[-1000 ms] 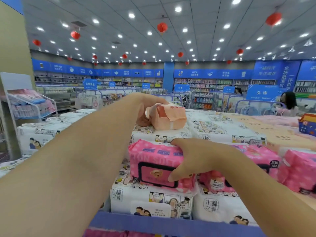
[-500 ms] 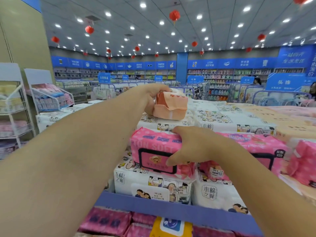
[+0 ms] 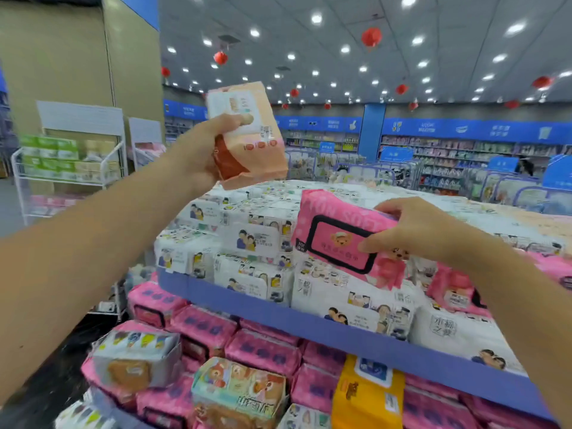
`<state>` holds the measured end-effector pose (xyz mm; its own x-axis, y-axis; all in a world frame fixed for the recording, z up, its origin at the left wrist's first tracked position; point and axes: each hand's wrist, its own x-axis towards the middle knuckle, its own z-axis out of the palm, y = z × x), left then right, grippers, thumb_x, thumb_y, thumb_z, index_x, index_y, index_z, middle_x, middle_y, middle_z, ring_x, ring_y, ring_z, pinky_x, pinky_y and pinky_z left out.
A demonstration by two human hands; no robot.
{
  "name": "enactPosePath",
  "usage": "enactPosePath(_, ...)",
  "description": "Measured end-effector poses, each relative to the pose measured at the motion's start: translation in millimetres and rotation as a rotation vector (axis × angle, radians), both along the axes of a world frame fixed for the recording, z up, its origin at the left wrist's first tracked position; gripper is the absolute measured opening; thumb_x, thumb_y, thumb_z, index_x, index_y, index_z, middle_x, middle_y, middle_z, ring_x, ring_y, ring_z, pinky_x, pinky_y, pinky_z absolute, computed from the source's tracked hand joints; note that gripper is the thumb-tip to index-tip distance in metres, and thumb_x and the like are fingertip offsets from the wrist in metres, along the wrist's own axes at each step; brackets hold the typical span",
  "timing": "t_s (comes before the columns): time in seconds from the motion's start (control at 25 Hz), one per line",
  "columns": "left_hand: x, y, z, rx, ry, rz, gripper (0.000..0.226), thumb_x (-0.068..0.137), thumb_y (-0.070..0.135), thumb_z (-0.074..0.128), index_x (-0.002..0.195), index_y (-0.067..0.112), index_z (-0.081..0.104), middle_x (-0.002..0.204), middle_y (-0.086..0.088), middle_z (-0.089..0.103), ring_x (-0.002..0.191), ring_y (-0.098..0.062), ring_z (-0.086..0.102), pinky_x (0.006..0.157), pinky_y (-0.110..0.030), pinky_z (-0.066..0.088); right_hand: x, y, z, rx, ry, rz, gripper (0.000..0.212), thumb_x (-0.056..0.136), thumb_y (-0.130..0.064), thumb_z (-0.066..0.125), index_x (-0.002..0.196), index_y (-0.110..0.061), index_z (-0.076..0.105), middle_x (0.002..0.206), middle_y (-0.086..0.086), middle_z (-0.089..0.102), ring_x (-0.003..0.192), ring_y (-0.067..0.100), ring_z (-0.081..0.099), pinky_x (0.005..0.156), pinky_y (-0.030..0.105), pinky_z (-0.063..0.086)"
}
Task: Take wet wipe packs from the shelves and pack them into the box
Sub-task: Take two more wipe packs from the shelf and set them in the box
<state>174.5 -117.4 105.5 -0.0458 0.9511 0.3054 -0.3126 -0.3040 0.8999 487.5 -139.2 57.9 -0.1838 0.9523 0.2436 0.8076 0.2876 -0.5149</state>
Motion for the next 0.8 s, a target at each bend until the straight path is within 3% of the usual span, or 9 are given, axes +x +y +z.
enactPosePath(0.16, -133, -107, -63, -0.059, -0.098, 0.014, 0.021, 0.095, 0.017, 0.059, 0.115, 0.014, 0.066, 0.103, -0.008, 0.078, 0.082, -0.021, 0.075, 0.070, -0.042, 0.064, -95, -64, -32, -0.123, 0.210, 0.138, 0.049, 0.059, -0.034, 0.093, 0.100, -0.015, 0.074, 0.087, 0.005, 0.077, 0.071, 0.014, 0.073, 0.062, 0.033, 0.057)
enactPosePath(0.28, -196, -168, -134, -0.220, -0.078, 0.021, 0.027, 0.085, 0.019, 0.065, 0.111, 0.015, 0.069, 0.108, -0.009, 0.076, 0.079, -0.021, 0.074, 0.073, -0.039, 0.062, -157, -100, -70, -0.213, 0.337, 0.164, 0.065, 0.048, -0.048, 0.093, 0.101, -0.015, 0.075, 0.092, 0.000, 0.078, 0.083, 0.023, 0.074, 0.077, 0.046, 0.057)
enactPosePath(0.36, -249, -215, -193, -0.350, -0.044, 0.042, 0.042, 0.074, 0.020, 0.076, 0.115, 0.016, 0.069, 0.108, -0.009, 0.076, 0.084, -0.024, 0.074, 0.074, -0.040, 0.061, -212, -118, -117, -0.290, 0.399, 0.176, 0.087, 0.035, -0.059, 0.093, 0.104, -0.011, 0.074, 0.093, 0.000, 0.078, 0.079, 0.019, 0.072, 0.072, 0.041, 0.055)
enactPosePath(0.44, -288, -251, -255, -0.490, -0.060, 0.049, 0.054, 0.070, 0.021, 0.081, 0.122, 0.015, 0.068, 0.117, -0.011, 0.075, 0.096, -0.028, 0.073, 0.086, -0.045, 0.058, -263, -140, -164, -0.369, 0.408, 0.178, 0.084, 0.040, -0.058, 0.093, 0.111, -0.017, 0.074, 0.105, 0.003, 0.076, 0.091, 0.022, 0.071, 0.077, 0.043, 0.056)
enactPosePath(0.56, -330, -282, -339, -0.650, -0.106, 0.117, 0.051, 0.075, 0.021, 0.081, 0.124, 0.015, 0.068, 0.119, -0.012, 0.075, 0.105, -0.030, 0.073, 0.088, -0.045, 0.056, -317, -163, -237, -0.504, 0.419, 0.136, 0.078, 0.057, -0.043, 0.093, 0.124, -0.013, 0.065, 0.123, 0.007, 0.064, 0.102, 0.026, 0.064, 0.079, 0.040, 0.053)
enactPosePath(0.68, -354, -300, -407, -0.781, -0.123, 0.202, 0.045, 0.079, 0.015, 0.081, 0.122, 0.009, 0.068, 0.115, -0.012, 0.076, 0.108, -0.032, 0.072, 0.098, -0.049, 0.055, -349, -179, -301, -0.653, 0.414, 0.106, 0.087, 0.053, -0.047, 0.093, 0.128, -0.018, 0.059, 0.132, -0.002, 0.056, 0.116, 0.025, 0.056, 0.101, 0.051, 0.045)
enactPosePath(0.8, -379, -313, -476, -0.938, -0.158, 0.331, 0.037, 0.080, 0.008, 0.081, 0.116, 0.008, 0.069, 0.107, -0.011, 0.078, 0.101, -0.030, 0.074, 0.095, -0.047, 0.057, -381, -187, -380, -0.823, 0.417, 0.120, 0.083, 0.051, -0.050, 0.093, 0.123, -0.024, 0.061, 0.130, -0.001, 0.057, 0.114, 0.023, 0.059, 0.100, 0.051, 0.046)
